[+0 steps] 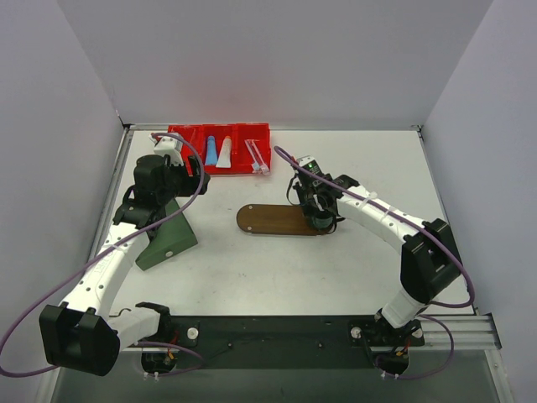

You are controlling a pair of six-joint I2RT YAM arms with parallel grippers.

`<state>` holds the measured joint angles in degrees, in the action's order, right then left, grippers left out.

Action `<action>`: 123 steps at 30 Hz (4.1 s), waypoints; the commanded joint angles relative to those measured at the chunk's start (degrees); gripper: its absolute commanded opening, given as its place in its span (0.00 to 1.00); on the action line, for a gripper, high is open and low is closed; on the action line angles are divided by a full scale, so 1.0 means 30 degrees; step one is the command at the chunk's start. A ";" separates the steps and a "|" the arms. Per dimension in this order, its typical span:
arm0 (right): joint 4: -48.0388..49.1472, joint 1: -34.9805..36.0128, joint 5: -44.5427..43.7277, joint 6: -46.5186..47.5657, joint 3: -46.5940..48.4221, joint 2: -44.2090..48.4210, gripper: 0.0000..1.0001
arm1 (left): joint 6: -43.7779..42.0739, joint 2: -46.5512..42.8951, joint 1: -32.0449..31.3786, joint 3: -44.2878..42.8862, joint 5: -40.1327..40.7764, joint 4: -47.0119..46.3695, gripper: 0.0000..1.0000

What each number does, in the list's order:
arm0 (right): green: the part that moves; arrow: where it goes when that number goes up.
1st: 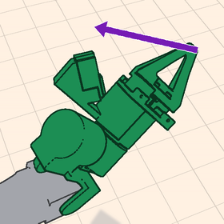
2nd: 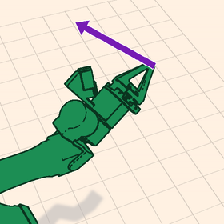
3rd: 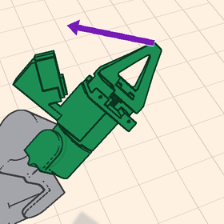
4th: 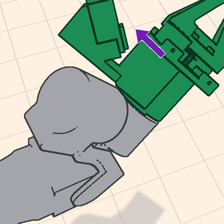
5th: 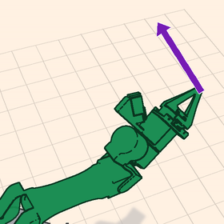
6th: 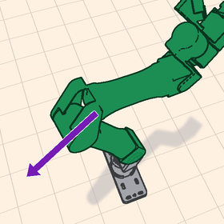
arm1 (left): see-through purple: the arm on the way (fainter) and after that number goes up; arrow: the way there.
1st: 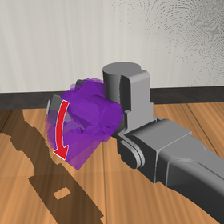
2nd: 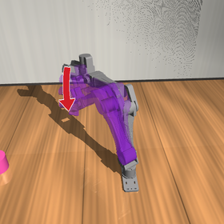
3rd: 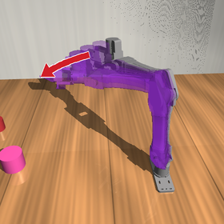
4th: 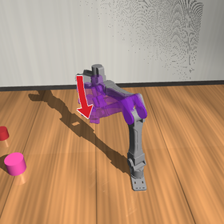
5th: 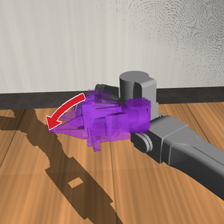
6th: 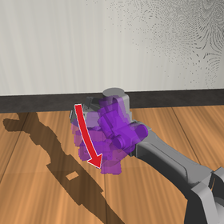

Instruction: Prepare toiletry sets of a toothbrush and toothpaste on the tray

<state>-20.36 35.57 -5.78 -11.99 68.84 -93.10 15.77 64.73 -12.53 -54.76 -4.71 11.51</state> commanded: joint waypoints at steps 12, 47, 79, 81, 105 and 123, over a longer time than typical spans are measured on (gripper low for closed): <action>-0.0419 0.0008 0.2689 0.0949 -0.0446 0.1413 0.00 | -0.0159 -0.0043 0.0136 -0.0232 -0.0275 -0.0262 0.75; -0.1036 0.0008 0.1019 0.1565 -0.0827 0.1531 0.32 | -0.0188 0.0044 0.0164 -0.0290 -0.0393 -0.0232 0.76; 0.1777 -0.1925 0.4534 -0.0428 -0.2877 0.9439 0.53 | -0.5079 0.9522 0.3414 -1.2167 0.4939 0.4452 0.57; 0.2068 -0.1955 0.4651 -0.0574 -0.3198 0.9587 0.53 | -0.5140 1.1111 0.3914 -1.4021 0.4328 0.5560 0.53; 0.2539 -0.2394 0.5238 -0.0691 -0.3844 0.9823 0.52 | -0.6165 2.3334 0.4061 -2.6657 0.4235 1.1281 0.47; 0.2539 -0.2365 0.5267 -0.0633 -0.3932 0.9471 0.52 | -0.6076 2.2782 0.4061 -2.5725 0.3769 0.9908 0.47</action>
<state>-14.26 28.80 9.45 -13.52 57.60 -64.29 -2.17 136.29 -0.69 -132.38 8.67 44.84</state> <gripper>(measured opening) 0.523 0.467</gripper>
